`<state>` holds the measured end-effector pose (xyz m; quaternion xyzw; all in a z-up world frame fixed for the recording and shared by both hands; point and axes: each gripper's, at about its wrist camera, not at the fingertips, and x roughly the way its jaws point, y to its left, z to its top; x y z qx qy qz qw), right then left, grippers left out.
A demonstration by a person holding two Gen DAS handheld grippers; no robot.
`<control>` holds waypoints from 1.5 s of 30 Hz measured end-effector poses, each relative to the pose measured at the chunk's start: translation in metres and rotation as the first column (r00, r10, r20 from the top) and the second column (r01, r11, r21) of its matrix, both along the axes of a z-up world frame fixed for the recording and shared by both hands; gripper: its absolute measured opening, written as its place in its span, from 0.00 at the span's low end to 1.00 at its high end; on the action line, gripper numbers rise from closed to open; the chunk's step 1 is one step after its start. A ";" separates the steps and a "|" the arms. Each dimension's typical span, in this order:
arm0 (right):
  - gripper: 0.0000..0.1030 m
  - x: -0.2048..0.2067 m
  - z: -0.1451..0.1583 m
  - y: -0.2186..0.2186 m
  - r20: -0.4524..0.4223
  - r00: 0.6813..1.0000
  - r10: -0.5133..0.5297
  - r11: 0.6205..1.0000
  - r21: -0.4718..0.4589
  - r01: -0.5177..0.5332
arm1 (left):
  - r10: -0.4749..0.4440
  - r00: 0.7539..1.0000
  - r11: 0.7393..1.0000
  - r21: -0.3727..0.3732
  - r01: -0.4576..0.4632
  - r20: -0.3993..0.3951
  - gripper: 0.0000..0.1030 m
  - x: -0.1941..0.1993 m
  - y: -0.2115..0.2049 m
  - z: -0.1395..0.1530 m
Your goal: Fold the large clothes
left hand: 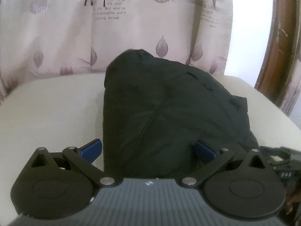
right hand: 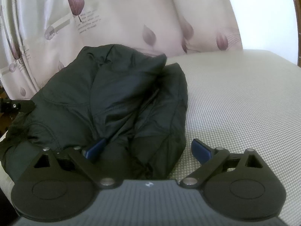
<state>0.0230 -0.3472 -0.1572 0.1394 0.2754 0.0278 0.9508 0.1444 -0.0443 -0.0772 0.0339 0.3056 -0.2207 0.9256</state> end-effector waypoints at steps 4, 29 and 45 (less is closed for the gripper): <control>0.95 0.000 -0.002 -0.001 0.002 1.000 -0.003 1.000 0.010 0.003 | 0.017 0.999 0.999 -0.043 -0.019 -0.046 1.00 0.012 0.005 -0.002; 0.95 0.000 0.001 -0.008 -0.012 1.000 0.024 0.999 0.039 -0.023 | -0.048 0.993 0.995 -0.088 0.039 -0.106 1.00 0.051 0.004 -0.008; 0.95 0.041 0.009 -0.050 -0.020 0.983 0.181 0.963 0.207 -0.173 | -0.272 0.929 0.917 -0.360 0.171 -0.252 1.00 0.104 0.053 -0.036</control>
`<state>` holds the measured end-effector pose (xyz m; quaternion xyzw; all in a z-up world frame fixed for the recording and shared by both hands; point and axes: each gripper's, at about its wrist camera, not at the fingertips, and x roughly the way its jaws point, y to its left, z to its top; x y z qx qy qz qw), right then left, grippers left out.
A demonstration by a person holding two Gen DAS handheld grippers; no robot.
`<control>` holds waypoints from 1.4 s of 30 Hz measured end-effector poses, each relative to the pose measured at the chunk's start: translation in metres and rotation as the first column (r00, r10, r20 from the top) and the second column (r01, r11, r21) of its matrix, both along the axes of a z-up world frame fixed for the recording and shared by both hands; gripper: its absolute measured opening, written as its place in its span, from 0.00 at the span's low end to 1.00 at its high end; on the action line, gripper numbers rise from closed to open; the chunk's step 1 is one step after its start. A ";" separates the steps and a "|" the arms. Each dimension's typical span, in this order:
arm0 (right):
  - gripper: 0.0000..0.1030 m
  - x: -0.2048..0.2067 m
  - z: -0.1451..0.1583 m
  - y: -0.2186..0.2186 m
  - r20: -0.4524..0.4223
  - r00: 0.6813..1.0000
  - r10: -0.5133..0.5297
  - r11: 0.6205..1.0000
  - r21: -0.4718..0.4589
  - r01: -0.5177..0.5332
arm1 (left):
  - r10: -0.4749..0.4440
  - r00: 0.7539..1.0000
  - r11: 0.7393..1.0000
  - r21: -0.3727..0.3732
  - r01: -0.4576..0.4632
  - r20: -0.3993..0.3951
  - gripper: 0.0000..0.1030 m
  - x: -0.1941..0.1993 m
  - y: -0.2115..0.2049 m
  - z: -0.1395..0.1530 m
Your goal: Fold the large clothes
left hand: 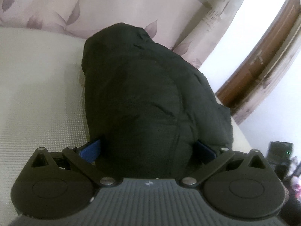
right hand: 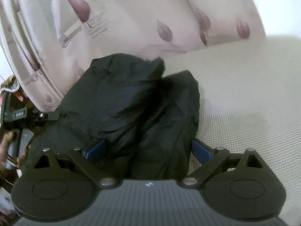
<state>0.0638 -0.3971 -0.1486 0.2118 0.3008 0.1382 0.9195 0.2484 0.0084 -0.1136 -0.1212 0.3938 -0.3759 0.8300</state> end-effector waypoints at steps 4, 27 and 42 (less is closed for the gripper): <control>0.96 0.011 -0.004 -0.009 -0.038 0.998 0.044 0.994 0.105 -0.039 | -0.011 1.000 0.999 -0.051 0.009 -0.026 1.00 0.005 0.004 -0.007; 1.00 0.019 -0.008 0.002 -0.089 0.994 0.061 0.987 0.157 -0.047 | 0.134 0.991 0.991 0.008 -0.134 0.009 1.00 -0.025 -0.004 0.001; 0.63 0.018 0.001 0.025 -0.017 0.992 0.127 0.988 0.093 -0.125 | 0.186 0.973 0.971 0.125 -0.203 0.137 0.95 -0.064 -0.018 0.018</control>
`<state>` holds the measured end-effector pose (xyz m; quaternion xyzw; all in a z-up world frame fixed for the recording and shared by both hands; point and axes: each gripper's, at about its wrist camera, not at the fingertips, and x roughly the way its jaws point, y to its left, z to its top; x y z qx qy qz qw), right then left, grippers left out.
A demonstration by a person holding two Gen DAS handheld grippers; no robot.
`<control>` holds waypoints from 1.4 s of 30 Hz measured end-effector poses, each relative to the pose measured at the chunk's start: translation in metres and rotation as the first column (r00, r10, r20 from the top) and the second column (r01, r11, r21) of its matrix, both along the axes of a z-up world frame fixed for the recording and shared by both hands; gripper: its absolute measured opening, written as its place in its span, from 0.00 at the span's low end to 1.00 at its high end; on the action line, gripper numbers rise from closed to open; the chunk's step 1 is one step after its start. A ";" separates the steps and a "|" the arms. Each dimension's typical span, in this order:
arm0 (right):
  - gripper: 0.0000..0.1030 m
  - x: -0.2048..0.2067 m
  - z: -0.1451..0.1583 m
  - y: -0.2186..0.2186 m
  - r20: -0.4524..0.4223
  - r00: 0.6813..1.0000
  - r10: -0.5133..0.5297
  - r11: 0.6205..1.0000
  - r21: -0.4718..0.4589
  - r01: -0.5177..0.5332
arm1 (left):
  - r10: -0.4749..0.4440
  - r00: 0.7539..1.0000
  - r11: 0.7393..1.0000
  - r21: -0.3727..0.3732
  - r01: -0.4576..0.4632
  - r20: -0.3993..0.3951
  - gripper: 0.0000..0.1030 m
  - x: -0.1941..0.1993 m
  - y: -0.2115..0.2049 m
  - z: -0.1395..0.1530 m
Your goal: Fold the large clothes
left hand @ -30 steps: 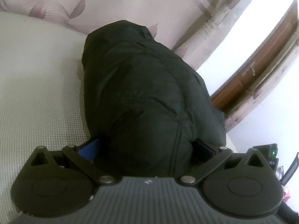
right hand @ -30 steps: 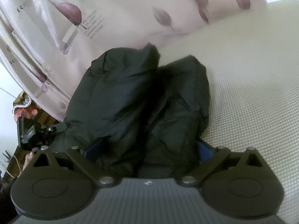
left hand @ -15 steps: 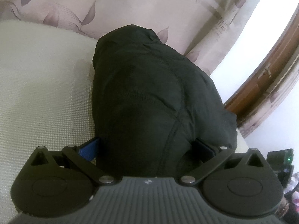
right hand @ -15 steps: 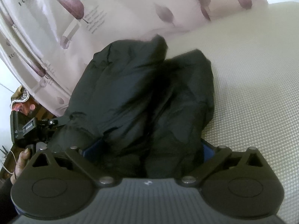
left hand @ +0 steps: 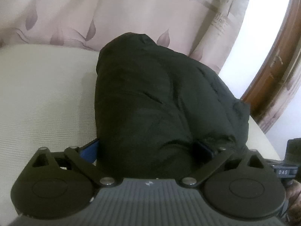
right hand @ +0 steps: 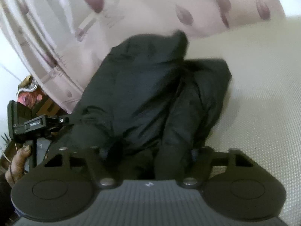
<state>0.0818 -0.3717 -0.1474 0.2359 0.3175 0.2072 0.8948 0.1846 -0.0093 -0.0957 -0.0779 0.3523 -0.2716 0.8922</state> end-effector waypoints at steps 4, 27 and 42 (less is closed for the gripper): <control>0.55 0.002 0.001 0.009 0.014 1.000 0.006 1.000 0.025 -0.007 | 0.047 0.999 0.999 0.007 -0.047 -0.003 0.94 -0.015 0.008 0.005; 0.89 -0.102 0.074 0.092 0.367 0.915 -0.170 0.898 -0.325 0.297 | 0.209 0.944 0.944 0.198 -0.262 0.254 1.00 -0.099 0.016 0.047; 0.89 -0.146 0.103 0.112 0.420 0.893 -0.160 0.942 -0.205 0.265 | 0.244 0.766 0.885 0.187 -0.427 0.595 1.00 -0.191 -0.009 0.136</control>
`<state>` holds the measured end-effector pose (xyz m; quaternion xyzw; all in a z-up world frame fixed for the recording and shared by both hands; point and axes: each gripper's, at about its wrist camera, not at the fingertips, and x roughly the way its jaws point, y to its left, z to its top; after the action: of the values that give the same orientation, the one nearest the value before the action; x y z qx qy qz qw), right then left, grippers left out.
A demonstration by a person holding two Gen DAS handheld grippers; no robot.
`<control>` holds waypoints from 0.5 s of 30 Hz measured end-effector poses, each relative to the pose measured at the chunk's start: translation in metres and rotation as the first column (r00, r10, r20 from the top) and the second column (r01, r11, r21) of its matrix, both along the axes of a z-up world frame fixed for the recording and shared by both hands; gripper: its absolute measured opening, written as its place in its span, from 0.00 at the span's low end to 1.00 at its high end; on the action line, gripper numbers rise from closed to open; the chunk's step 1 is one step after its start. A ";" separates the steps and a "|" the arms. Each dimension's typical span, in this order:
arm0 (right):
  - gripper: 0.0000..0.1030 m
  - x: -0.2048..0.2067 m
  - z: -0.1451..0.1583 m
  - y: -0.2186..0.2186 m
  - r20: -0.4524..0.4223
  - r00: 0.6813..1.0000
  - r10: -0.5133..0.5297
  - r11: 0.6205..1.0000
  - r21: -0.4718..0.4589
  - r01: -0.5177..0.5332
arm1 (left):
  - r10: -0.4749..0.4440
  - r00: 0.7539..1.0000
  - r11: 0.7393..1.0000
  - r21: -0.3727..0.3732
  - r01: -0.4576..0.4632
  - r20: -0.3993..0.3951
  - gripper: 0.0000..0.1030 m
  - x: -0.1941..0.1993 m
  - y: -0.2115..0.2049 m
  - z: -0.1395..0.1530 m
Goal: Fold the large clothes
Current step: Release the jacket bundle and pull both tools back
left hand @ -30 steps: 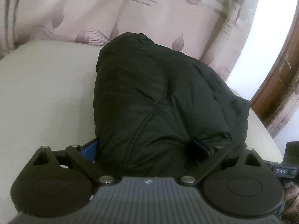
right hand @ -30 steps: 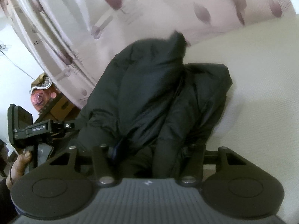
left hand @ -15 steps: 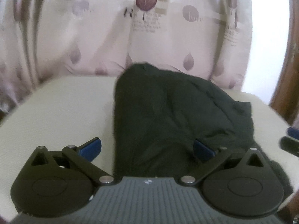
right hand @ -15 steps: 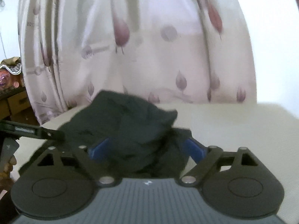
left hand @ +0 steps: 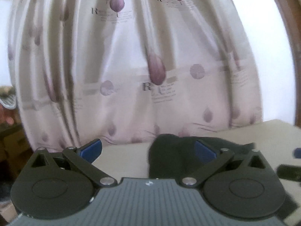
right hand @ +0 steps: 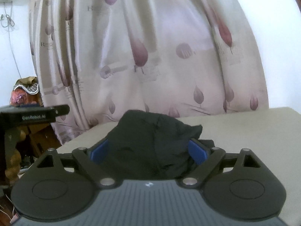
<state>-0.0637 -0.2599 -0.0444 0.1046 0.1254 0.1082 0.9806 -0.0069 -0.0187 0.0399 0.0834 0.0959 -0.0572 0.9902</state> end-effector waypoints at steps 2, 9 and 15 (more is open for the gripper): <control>0.89 -0.002 0.003 0.000 0.009 1.000 0.003 1.000 0.005 -0.003 | -0.082 0.995 0.995 -0.062 0.078 -0.059 1.00 0.000 0.003 0.005; 0.90 -0.009 0.012 0.009 0.033 0.999 0.025 0.999 -0.033 -0.024 | -0.111 0.993 0.993 -0.038 0.110 -0.029 1.00 -0.010 -0.006 0.002; 0.90 -0.009 0.010 0.009 0.025 0.999 0.025 0.999 -0.030 -0.025 | -0.098 0.987 0.992 -0.095 0.086 -0.128 1.00 -0.002 -0.001 -0.008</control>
<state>-0.0729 -0.2512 -0.0341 0.0869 0.1157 0.1198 0.9822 -0.0092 -0.0192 0.0324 0.0394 0.1550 -0.1127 0.9807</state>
